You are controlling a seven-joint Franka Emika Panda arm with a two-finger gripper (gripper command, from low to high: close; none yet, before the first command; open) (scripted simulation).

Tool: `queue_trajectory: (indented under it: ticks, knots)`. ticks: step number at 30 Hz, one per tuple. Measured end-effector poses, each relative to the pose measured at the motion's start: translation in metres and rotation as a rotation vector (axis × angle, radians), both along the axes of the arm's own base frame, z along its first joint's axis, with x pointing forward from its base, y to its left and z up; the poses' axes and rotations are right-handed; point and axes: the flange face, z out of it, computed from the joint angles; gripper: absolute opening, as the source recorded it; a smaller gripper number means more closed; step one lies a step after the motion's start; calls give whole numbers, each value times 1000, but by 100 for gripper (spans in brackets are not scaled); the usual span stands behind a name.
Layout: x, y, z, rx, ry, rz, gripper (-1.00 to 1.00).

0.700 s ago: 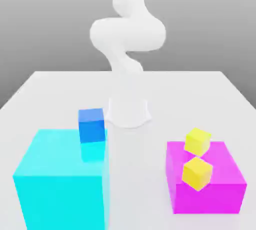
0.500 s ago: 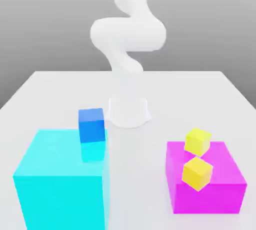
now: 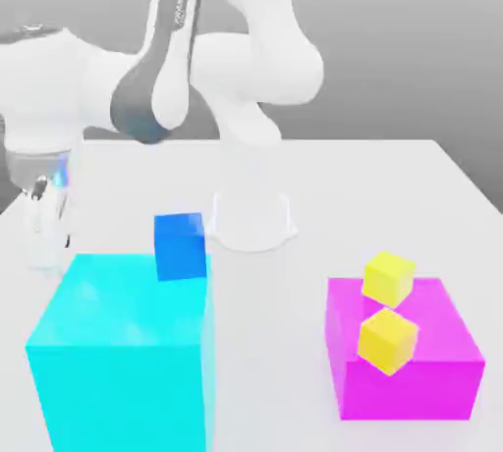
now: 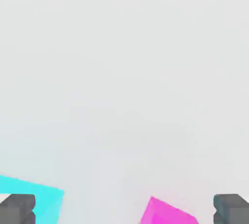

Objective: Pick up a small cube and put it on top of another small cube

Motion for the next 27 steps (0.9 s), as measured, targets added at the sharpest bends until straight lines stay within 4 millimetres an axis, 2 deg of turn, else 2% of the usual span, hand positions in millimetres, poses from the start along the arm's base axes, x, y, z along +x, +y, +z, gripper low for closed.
queue_trajectory:
  ticks: [4, 7, 10, 15, 16, 22, 24, 27]
  knots:
    - [-10, 48, -29, 39, 76, -72, 0]
    - [7, 70, -22, 13, 8, -164, 0]
    - [9, 65, -35, 1, -23, -213, 0]
    - [8, 64, -75, -2, -26, -222, 0]
    - [8, 65, -81, -2, -25, -223, -100]
    - [8, 65, -84, -2, -27, -223, -100]
    - [9, 64, -76, -2, -28, -223, -100]
    - [10, 64, -53, -2, -29, -222, -100]
